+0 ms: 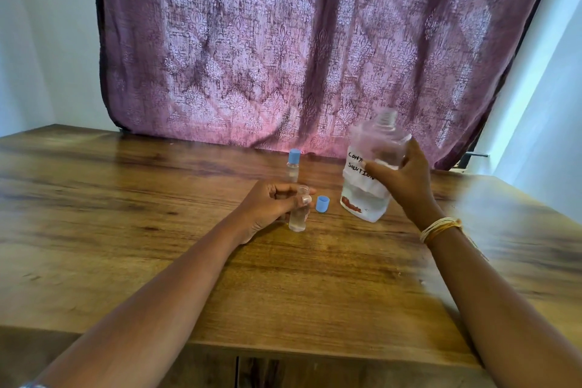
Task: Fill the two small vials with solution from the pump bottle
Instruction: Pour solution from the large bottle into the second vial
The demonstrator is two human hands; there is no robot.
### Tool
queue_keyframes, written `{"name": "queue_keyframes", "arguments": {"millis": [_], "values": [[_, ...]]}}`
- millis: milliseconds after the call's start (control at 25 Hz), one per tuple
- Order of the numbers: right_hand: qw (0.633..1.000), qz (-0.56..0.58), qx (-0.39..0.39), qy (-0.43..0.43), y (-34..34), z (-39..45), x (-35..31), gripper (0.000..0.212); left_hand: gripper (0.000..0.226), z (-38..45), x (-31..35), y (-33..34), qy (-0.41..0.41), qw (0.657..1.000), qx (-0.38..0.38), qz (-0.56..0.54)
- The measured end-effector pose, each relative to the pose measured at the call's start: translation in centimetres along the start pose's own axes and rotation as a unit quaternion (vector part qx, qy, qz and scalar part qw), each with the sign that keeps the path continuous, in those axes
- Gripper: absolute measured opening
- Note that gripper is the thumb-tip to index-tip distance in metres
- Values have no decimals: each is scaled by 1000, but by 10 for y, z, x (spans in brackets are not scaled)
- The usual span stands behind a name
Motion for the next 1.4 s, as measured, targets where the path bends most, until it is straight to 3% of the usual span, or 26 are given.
{"name": "queue_keyframes", "arguments": {"millis": [160, 400, 520, 640, 760, 1040, 1160, 1240, 1280, 1360, 1400], "values": [[985, 154, -15, 80, 2, 1, 23, 48, 32, 0, 0, 1, 0, 1000, -7, -1], [975, 188, -71, 93, 13, 0, 27, 48, 30, -1, -1, 0, -3, 1000, -4, -1], [971, 101, -201, 84, 28, 0, 26, 48, 29, -1, -1, 0, -8, 1000, -3, -2], [962, -11, -265, 61, 34, -2, 33, 71, 29, -1, -1, 0, -7, 1000, -1, -1], [961, -47, -268, 54, 32, -3, 37, 68, 29, -1, -1, 0, -4, 1000, -4, -4], [975, 0, -139, 172, 15, -13, 62, 50, 31, -1, -1, 0, -11, 1000, 0, 3], [960, -83, -188, 191, 12, -16, 54, 51, 26, -2, -1, -1, -15, 1000, 4, 7], [921, -199, -254, 217, 10, -19, 48, 29, 22, -2, -1, -2, -17, 1000, 10, 10], [902, -233, -273, 241, 9, -21, 46, 30, 20, -1, -1, -3, -16, 1000, 16, 13], [883, -247, -291, 274, 19, -28, 43, 29, 18, 0, -2, -4, -12, 999, 22, 20], [891, -230, -288, 266, 29, -31, 35, 26, 18, 1, -2, -4, -12, 999, 21, 22]]}}
Point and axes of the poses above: each hand's wrist, its own z-axis towards the middle knuckle, its own y-axis out of the palm, x = y × z, the point moved 9 cm from there along z, towards the middle knuckle, and after that the axes turned 3 degrees about -x, right-handed, at the moved point
